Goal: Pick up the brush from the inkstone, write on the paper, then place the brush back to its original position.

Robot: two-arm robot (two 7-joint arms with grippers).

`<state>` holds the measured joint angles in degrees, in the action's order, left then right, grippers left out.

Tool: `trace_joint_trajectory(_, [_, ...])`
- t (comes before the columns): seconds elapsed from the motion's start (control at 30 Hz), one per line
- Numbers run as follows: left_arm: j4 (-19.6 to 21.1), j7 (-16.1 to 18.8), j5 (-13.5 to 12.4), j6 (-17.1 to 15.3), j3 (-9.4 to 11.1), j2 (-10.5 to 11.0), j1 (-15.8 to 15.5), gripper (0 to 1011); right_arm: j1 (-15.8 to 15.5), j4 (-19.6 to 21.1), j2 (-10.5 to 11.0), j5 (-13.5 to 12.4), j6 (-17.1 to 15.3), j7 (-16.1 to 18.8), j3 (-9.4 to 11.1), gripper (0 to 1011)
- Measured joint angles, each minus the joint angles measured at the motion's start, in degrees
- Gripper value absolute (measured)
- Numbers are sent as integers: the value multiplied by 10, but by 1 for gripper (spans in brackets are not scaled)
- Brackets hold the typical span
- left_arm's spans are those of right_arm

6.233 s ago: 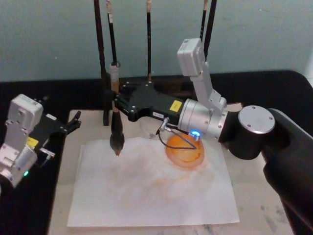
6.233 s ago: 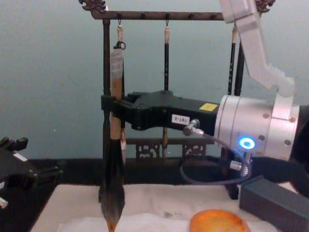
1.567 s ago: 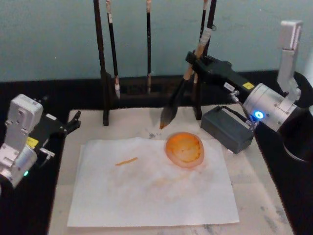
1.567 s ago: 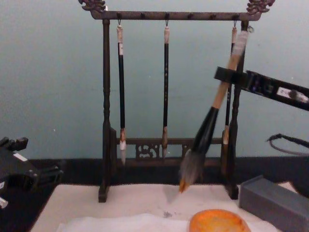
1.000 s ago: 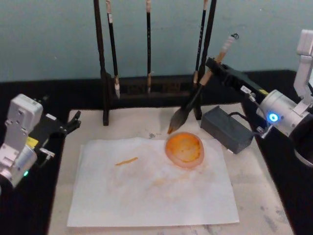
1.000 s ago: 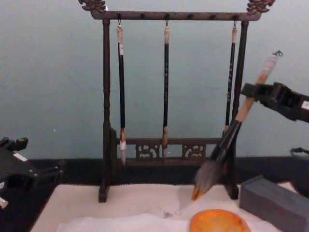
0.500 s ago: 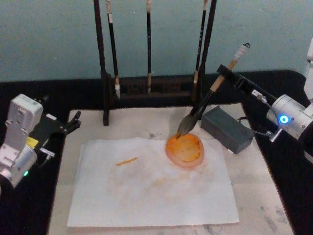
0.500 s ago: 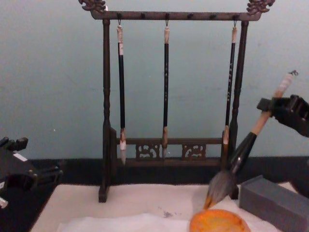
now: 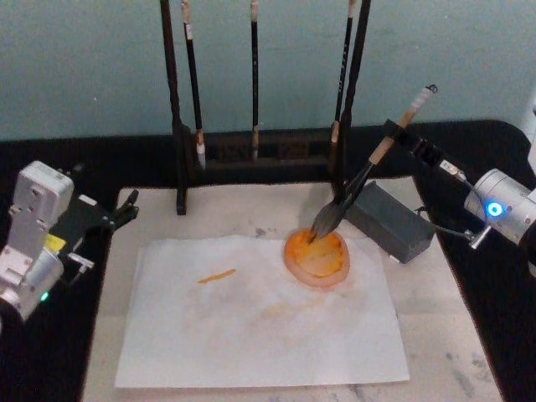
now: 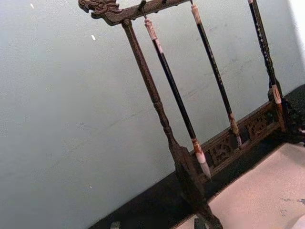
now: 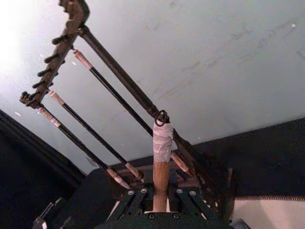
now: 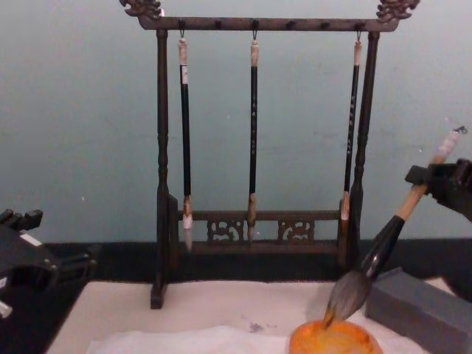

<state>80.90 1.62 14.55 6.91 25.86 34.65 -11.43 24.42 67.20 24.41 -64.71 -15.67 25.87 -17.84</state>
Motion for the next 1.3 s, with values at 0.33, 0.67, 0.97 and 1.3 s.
trace_joint_trajectory(0.33, [0, 0, 0, 0, 0, 0, 0, 1010, 9, -20, -3, -25, -12, -6, -10, 176])
trace_joint_trajectory(0.67, [0, 0, 0, 0, 0, 0, 0, 1010, 13, -31, -2, -42, -14, -21, -21, 176])
trace_joint_trajectory(0.97, [0, 0, 0, 0, 0, 0, 0, 1009, 16, -38, 0, -55, -15, -30, -32, 176])
trace_joint_trajectory(1.3, [0, 0, 0, 0, 0, 0, 0, 1010, 18, -42, 4, -69, -11, -36, -42, 176])
